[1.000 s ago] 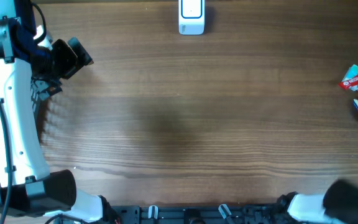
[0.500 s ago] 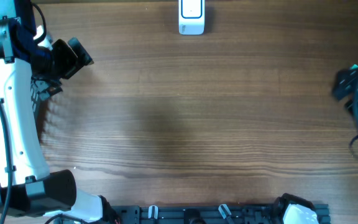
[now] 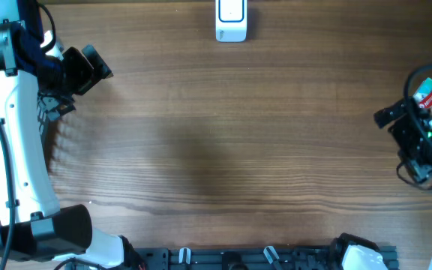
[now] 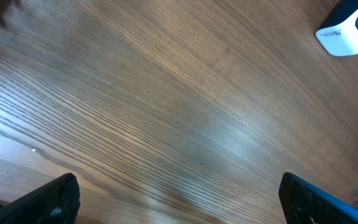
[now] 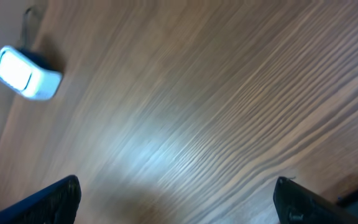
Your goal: Scan the item barcode
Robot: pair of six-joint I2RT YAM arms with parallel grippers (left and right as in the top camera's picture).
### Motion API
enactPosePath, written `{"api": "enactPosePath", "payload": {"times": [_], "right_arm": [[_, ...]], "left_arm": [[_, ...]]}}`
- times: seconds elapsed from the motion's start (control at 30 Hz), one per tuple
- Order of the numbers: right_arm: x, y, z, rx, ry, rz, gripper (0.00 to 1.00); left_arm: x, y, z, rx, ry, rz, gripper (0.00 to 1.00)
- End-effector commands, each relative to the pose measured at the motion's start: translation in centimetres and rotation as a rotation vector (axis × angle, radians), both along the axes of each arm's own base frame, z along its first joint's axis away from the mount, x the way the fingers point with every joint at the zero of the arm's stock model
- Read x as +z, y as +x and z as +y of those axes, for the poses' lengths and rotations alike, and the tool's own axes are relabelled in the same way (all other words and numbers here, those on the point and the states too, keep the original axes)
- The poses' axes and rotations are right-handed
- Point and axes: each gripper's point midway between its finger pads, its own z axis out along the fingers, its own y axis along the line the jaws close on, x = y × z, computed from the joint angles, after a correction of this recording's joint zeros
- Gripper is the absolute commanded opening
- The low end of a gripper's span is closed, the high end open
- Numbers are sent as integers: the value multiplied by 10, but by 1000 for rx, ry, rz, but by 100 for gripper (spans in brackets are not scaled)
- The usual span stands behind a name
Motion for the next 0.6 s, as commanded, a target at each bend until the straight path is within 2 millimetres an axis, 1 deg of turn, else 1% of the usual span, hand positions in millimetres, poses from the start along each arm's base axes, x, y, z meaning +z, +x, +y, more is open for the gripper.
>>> {"api": "enactPosePath", "payload": {"times": [0.0, 0.17, 0.23, 0.3, 0.37, 0.47, 0.57], "right_arm": [[-12, 14, -16, -56, -35, 44, 100], [-29, 27, -19, -50, -10, 101, 100], [-32, 29, -20, -51, -7, 113, 100], [-29, 28, -20, -50, -12, 103, 100], [-21, 24, -24, -63, -52, 73, 100], [3, 18, -24, -69, -105, -32, 100], [41, 23, -13, -25, -191, -230, 100]], "left_arm": [[-3, 1, -3, -19, -9, 5, 100], [-3, 1, -3, -19, -9, 5, 100], [-3, 1, -3, -19, -9, 5, 100], [-3, 1, -3, -19, -9, 5, 100], [-3, 1, -3, -19, -9, 5, 100], [-3, 1, -3, -19, -9, 5, 100], [-3, 1, -3, -19, -9, 5, 100]]}}
